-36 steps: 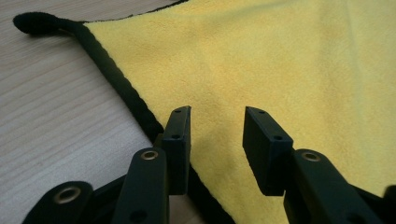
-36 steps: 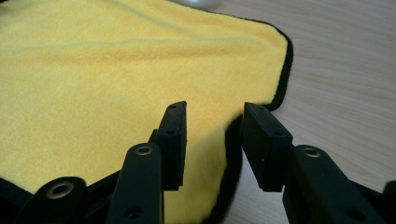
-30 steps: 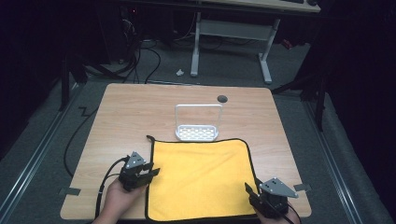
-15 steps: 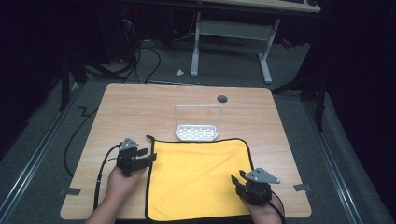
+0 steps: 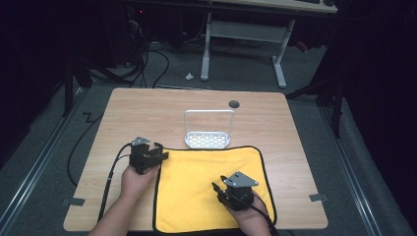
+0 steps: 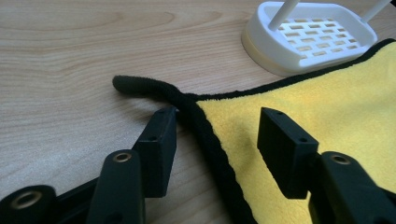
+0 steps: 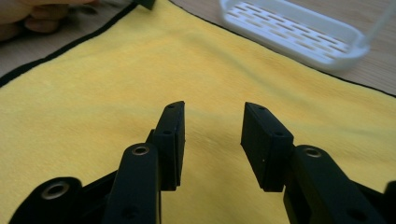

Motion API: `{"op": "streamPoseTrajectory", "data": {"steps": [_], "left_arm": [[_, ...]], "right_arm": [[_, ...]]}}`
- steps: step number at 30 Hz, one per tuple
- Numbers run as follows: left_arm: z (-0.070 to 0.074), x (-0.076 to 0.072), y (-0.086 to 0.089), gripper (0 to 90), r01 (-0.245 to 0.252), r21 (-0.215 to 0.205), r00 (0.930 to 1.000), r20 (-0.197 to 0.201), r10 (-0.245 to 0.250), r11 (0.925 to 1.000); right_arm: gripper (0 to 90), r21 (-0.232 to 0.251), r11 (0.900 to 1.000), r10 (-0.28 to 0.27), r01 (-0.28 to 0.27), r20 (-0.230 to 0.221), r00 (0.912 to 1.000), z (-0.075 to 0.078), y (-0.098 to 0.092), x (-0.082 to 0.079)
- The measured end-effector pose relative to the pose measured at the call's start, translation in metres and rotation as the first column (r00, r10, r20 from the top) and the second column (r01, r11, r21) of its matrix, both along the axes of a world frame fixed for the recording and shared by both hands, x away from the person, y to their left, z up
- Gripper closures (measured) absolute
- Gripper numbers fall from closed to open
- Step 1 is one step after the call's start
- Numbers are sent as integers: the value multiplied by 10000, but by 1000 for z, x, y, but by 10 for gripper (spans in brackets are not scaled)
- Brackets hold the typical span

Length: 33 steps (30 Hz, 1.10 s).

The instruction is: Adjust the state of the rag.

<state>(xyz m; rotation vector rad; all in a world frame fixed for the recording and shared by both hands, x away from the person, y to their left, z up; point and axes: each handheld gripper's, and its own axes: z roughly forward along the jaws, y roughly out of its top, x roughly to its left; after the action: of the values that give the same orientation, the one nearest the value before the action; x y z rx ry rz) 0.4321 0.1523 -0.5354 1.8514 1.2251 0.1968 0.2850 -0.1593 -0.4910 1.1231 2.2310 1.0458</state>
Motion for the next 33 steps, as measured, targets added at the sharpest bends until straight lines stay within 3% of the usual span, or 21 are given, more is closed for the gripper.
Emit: {"op": "streamPoseTrajectory", "data": {"steps": [10, 13, 19, 21, 25, 29, 31, 33], "left_arm": [[-1, 3, -1, 576, -121, 0, 9999, 3, 121, 9999], [0, 4, -4, 590, 80, 260, 10000, 43, -81, 9996], [3, 6, -13, 598, 509, 712, 9986, 111, -518, 9962], [2, 7, -13, 598, 488, 249, 9987, -121, -485, 9985], [1, 7, -15, 643, 430, 347, 9991, -58, -428, 9985], [1, 7, -20, 828, 670, 609, 9978, -44, -668, 9959], [0, 6, -21, 844, 812, 781, 9964, 171, -828, 9936], [-1, 5, -21, 862, 778, 803, 9963, 297, -804, 9937]], "right_arm": [[593, 6, 9924, 1231, -1232, -173, 9922, -12, 53, 5], [584, -59, 9877, 1562, -1564, -290, 9873, -17, 72, 6], [576, -99, 9829, 1834, -1837, -288, 9826, -20, 85, 8], [575, -74, 9830, 1832, -1836, -334, 9825, -20, 86, 8], [572, -7, 9814, 1918, -1919, -372, 9807, -20, 91, 9], [556, 104, 9766, 2150, -2148, -405, 9758, -20, 101, 9], [554, 163, 9746, 2240, -2235, -447, 9736, -21, 105, 9], [539, 206, 9677, 2521, -2513, -581, 9660, -23, 117, 6]]}}
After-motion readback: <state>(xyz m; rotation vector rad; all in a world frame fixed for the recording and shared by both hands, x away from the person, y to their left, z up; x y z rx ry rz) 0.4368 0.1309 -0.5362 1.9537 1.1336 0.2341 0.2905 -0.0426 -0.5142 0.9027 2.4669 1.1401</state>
